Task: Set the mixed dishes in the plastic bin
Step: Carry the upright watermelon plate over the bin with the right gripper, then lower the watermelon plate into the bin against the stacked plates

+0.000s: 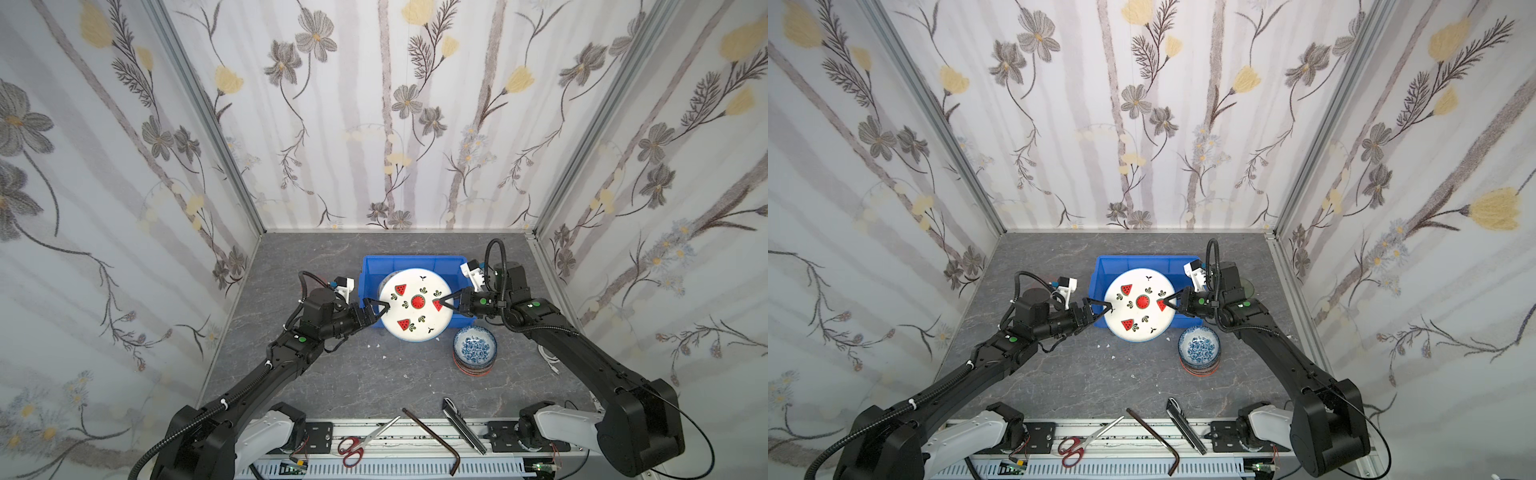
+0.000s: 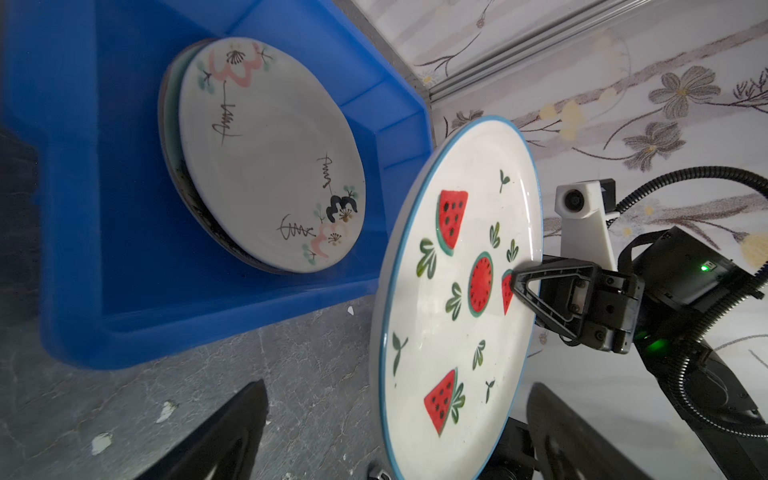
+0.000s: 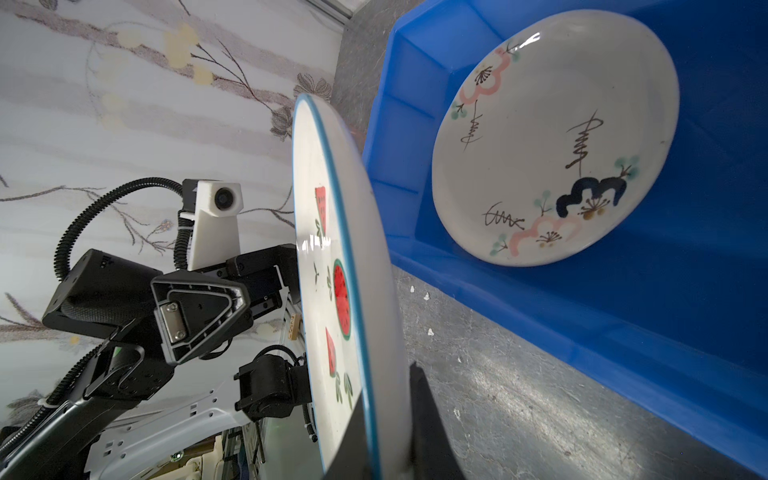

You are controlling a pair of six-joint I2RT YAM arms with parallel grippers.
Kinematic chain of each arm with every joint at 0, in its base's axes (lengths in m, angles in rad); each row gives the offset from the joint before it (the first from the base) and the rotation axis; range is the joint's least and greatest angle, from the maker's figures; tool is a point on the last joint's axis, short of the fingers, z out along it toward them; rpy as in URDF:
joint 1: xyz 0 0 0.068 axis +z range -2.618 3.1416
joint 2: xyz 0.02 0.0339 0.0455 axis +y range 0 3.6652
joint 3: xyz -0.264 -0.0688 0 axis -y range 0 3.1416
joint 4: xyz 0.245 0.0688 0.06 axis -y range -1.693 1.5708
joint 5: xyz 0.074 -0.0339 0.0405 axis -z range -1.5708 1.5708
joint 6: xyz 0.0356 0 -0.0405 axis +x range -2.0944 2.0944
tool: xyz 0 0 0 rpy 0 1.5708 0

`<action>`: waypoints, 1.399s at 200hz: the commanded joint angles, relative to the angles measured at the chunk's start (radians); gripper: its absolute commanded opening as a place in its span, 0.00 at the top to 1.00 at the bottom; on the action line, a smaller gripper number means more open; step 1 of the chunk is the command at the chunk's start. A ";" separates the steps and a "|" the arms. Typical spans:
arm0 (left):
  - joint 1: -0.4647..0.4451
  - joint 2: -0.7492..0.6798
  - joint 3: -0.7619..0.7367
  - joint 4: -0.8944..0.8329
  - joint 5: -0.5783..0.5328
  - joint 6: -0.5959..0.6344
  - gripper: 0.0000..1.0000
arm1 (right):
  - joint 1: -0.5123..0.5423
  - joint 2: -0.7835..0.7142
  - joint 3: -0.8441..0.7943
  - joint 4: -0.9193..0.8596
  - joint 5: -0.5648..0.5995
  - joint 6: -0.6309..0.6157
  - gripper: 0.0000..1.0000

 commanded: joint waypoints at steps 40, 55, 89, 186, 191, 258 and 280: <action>0.041 -0.060 0.041 -0.139 -0.088 0.064 0.00 | -0.032 0.160 0.166 0.025 -0.013 -0.047 1.00; 0.052 -0.072 0.036 -0.151 -0.089 0.066 0.00 | -0.039 0.228 0.209 0.014 -0.002 -0.049 1.00; 0.072 -0.099 0.030 -0.171 -0.088 0.070 0.00 | -0.042 0.342 0.292 -0.004 0.007 -0.069 1.00; 0.103 -0.119 0.014 -0.201 -0.083 0.083 0.00 | -0.042 0.539 0.390 0.075 -0.011 -0.025 1.00; 0.103 -0.118 0.014 -0.201 -0.083 0.083 0.00 | -0.043 0.545 0.389 0.079 -0.013 -0.024 1.00; 0.106 -0.118 0.004 -0.204 -0.091 0.083 0.00 | -0.040 0.599 0.365 0.133 -0.020 -0.005 1.00; 0.106 -0.121 0.002 -0.204 -0.092 0.080 0.00 | -0.039 0.607 0.352 0.147 -0.017 -0.002 1.00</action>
